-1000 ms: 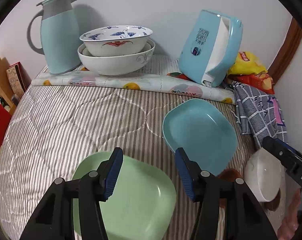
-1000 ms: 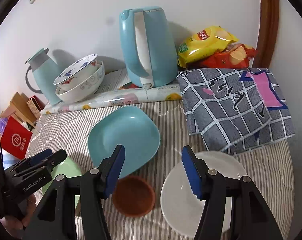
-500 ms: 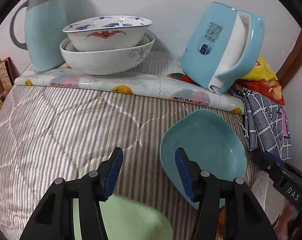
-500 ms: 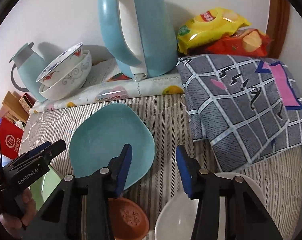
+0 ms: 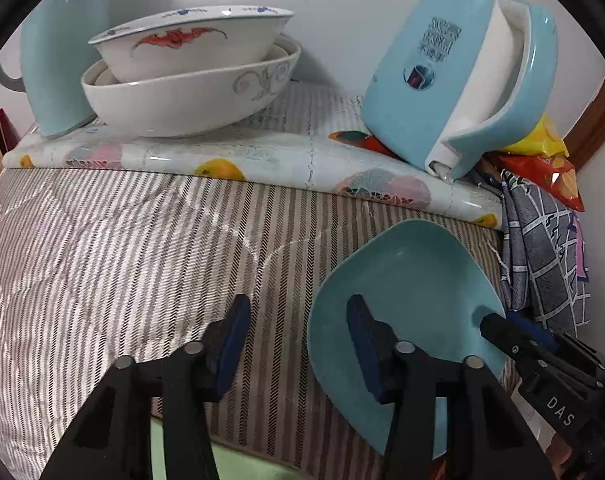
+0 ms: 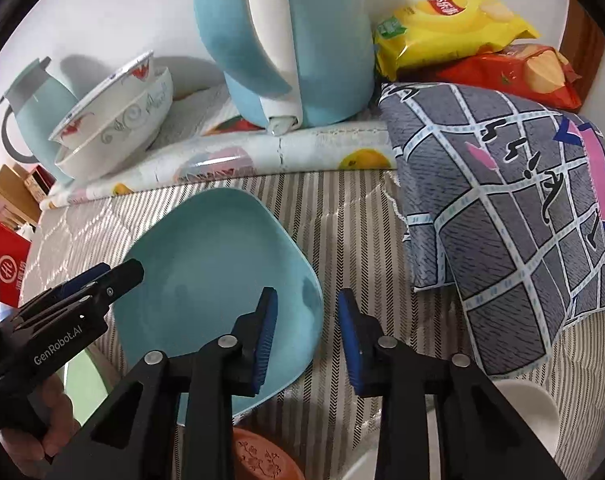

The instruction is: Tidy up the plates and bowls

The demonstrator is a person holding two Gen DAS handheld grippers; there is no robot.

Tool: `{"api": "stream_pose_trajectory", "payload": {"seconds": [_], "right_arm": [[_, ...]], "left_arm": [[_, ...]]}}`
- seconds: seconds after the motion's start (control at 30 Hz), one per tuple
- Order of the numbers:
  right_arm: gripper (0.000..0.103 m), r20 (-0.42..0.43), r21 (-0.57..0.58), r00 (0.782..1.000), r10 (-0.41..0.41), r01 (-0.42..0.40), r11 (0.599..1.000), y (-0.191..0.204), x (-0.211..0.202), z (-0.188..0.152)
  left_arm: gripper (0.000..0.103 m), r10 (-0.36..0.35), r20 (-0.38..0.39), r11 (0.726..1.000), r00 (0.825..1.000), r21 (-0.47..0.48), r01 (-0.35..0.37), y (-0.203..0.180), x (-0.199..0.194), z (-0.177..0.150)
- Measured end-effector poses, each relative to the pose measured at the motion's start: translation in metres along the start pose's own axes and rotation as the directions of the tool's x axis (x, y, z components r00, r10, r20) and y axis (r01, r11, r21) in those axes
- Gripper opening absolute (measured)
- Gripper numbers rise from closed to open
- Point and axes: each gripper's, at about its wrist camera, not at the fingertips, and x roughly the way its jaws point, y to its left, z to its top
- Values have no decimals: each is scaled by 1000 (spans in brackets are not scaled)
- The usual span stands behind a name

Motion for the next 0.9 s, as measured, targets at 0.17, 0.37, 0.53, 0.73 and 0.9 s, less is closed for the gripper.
{"api": "stream_pose_trajectory", "payload": {"seconds": [0.17, 0.37, 0.53, 0.73, 0.9], "right_arm": [[25, -24, -11, 999, -36, 36, 999, 4, 9, 2], [9, -41, -20, 998, -55, 54, 998, 8, 19, 4], [7, 10, -5, 998, -61, 61, 998, 5, 10, 6], [7, 66, -7, 997, -44, 44, 999, 7, -11, 6], [7, 107, -14, 994, -30, 32, 999, 13, -36, -1]], "left_arm": [[32, -4, -21, 1000, 1000, -2, 4, -2, 11, 1], [13, -20, -22, 1000, 1000, 15, 20, -8, 17, 1], [11, -39, -1, 999, 999, 13, 39, -10, 14, 2], [11, -49, 53, 999, 997, 5, 49, -9, -12, 2], [11, -56, 83, 998, 995, -1, 56, -6, -38, -1]]}}
